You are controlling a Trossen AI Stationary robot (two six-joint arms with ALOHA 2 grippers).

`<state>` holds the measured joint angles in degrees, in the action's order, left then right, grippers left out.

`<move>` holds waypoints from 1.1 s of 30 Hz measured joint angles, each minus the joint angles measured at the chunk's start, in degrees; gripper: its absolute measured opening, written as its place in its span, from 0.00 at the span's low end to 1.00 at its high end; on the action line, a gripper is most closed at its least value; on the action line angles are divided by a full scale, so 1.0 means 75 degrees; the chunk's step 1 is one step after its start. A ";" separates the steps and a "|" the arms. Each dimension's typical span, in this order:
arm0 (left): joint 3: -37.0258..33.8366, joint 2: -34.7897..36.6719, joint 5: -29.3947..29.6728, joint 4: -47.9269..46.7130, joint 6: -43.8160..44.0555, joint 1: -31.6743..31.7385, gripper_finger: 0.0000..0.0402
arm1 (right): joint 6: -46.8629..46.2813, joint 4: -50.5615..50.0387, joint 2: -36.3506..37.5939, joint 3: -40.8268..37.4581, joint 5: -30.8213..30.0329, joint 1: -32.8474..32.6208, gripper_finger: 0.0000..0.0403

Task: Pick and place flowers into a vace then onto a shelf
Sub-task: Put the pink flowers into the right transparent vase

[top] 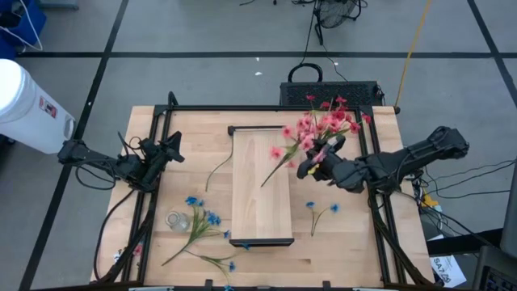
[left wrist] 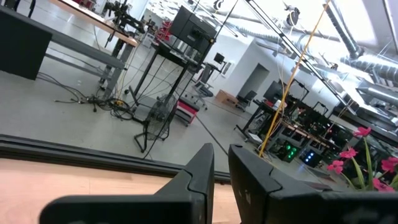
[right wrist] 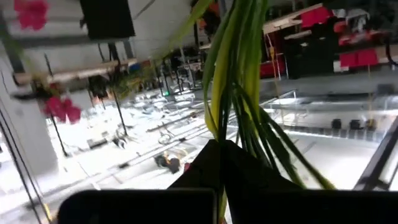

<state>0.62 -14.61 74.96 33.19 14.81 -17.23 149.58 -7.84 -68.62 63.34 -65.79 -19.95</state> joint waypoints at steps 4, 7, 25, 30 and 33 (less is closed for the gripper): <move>-0.0003 0.0000 0.0000 -0.0003 0.0000 0.0000 0.13 | 0.0452 0.0064 0.0183 -0.0010 -0.0065 -0.0150 0.00; -0.0002 0.0000 0.0000 -0.0002 0.0000 -0.0003 0.13 | 0.0925 0.0003 0.0294 -0.0020 -0.0056 -0.0232 0.00; -0.0001 0.0000 0.0000 -0.0003 0.0000 -0.0001 0.13 | 0.1206 -0.0600 0.0851 -0.0092 -0.1070 -0.0413 0.00; -0.0001 0.0000 0.0000 -0.0003 0.0000 -0.0002 0.13 | 0.1236 -0.0348 0.0869 -0.0385 -0.1908 -0.0407 0.00; -0.0002 0.0000 0.0000 -0.0003 -0.0001 -0.0003 0.13 | 0.1290 -0.0346 0.0906 -0.0469 -0.2220 -0.0407 0.00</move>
<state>0.61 -14.61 74.96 33.17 14.80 -17.25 159.26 -10.43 -61.83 59.82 -82.44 -23.00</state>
